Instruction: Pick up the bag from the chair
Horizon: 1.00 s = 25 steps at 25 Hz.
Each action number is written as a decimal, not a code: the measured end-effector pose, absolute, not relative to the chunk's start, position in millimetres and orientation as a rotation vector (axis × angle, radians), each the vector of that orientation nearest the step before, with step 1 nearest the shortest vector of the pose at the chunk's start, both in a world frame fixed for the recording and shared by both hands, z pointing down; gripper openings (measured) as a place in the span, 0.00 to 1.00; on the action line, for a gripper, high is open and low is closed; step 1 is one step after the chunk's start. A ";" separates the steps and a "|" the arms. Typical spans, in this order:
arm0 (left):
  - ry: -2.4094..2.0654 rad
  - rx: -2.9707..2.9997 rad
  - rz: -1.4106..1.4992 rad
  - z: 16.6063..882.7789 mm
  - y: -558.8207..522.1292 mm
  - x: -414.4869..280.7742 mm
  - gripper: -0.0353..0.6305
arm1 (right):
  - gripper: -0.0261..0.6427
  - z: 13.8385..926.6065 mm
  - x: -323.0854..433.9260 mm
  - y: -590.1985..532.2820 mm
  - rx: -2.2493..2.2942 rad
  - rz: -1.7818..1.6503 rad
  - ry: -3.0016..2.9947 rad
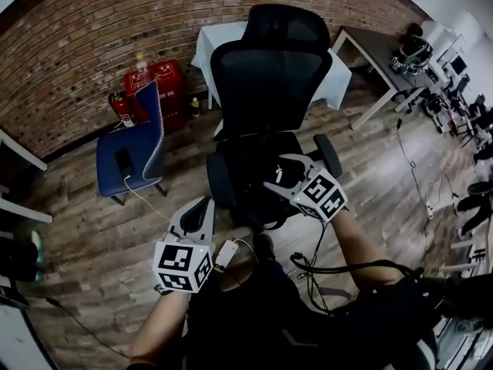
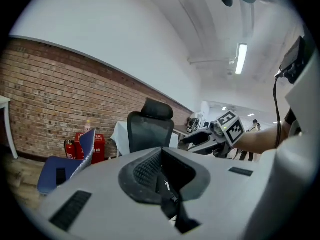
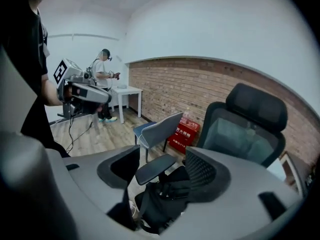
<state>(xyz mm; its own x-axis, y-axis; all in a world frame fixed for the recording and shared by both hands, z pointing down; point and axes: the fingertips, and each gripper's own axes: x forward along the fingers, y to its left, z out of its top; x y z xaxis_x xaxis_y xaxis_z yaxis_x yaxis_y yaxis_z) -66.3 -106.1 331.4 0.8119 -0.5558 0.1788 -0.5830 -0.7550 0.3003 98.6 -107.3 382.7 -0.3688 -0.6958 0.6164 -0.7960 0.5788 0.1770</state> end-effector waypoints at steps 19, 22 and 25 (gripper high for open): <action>-1.276 2.303 0.228 443.8 -139.7 20.6 0.07 | 0.57 609.6 170.6 -209.1 0.240 0.164 -2.162; -1.294 2.255 0.253 467.6 -138.8 22.9 0.07 | 0.60 651.4 172.4 -221.8 0.129 0.162 -2.123; -1.319 2.219 0.256 488.3 -140.9 24.1 0.07 | 0.62 692.9 176.6 -233.4 0.040 0.155 -2.078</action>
<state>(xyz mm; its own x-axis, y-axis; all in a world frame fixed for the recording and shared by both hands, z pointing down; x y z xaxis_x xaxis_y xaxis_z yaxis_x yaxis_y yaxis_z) 24.1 -140.9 488.3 0.5028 -0.7548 0.4213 -0.8576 -0.3745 0.3526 176.6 -233.4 692.9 -0.4907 0.0363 0.8706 -0.0935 0.9912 -0.0940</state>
